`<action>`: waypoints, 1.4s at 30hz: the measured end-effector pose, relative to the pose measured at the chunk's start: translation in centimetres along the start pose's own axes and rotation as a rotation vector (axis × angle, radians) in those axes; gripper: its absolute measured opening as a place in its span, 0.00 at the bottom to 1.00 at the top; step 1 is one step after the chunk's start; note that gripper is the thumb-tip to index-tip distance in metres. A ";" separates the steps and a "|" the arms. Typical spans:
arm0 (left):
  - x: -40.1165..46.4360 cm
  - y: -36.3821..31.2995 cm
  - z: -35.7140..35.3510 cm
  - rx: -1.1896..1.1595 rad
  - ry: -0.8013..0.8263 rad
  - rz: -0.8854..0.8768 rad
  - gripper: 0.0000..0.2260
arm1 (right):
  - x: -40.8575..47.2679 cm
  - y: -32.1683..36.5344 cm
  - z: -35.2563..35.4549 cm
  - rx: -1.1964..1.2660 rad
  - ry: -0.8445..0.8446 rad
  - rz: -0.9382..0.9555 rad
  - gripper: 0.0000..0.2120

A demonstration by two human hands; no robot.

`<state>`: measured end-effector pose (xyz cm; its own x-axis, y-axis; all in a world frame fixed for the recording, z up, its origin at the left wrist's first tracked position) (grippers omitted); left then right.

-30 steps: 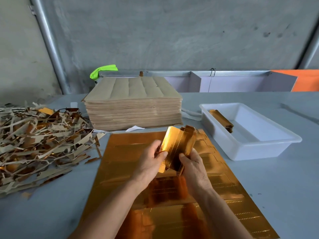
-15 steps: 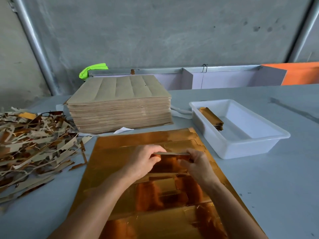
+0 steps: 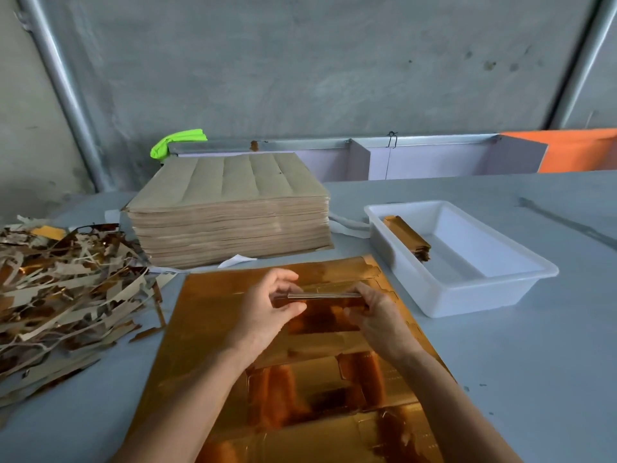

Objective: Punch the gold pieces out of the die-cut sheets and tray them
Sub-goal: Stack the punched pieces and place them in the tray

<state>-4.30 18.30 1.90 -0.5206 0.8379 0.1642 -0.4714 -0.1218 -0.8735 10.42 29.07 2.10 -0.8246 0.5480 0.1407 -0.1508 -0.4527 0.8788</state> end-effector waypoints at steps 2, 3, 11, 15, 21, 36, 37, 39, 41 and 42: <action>0.9 -2.1 -0.2 0.218 0.137 -0.085 0.13 | 0.8 0.6 0.9 -0.083 0.037 0.006 0.12; 1.4 -2.8 -0.4 0.299 0.184 -0.096 0.09 | 1.1 0.8 1.4 -0.100 0.034 0.012 0.11; 5.6 -5.1 -2.9 -0.187 -0.155 0.161 0.04 | 3.1 -0.2 6.9 0.227 -0.429 -0.297 0.31; 7.6 -5.8 -6.5 -0.521 -0.198 0.337 0.06 | 3.6 -1.3 6.3 0.448 -0.305 -0.387 0.15; 10.8 -8.0 -10.1 -0.403 -0.148 0.324 0.14 | 4.9 -2.4 10.6 0.375 -0.416 -0.355 0.12; 17.7 -9.6 -15.4 0.245 0.054 -0.005 0.11 | 8.6 -8.4 17.9 0.365 -0.586 -0.490 0.09; 17.9 -9.7 -15.8 0.298 0.055 -0.024 0.11 | 8.7 -8.7 18.3 0.360 -0.598 -0.499 0.09; 18.3 -9.8 -16.6 0.399 0.052 -0.072 0.12 | 8.9 -9.5 19.1 0.353 -0.630 -0.512 0.10; 18.4 -10.0 -17.5 0.498 0.062 -0.111 0.13 | 9.2 -10.0 19.9 0.327 -0.661 -0.515 0.11; 18.7 -10.1 -17.9 0.544 0.066 -0.124 0.14 | 9.6 -10.2 20.3 0.308 -0.669 -0.515 0.11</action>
<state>3.43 44.66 5.57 -0.4009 0.8926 0.2061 -0.8345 -0.2630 -0.4843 15.14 53.18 3.70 -0.1907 0.9696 -0.1531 -0.1818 0.1184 0.9762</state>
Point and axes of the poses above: each hand's wrist, its own x-axis towards the middle knuckle, its own z-axis out of the back of the hand, y = z × x, the point moved 5 cm from there along x, towards the middle knuckle, and after that the axes turned 7 degrees about y, right-handed, at the moved point
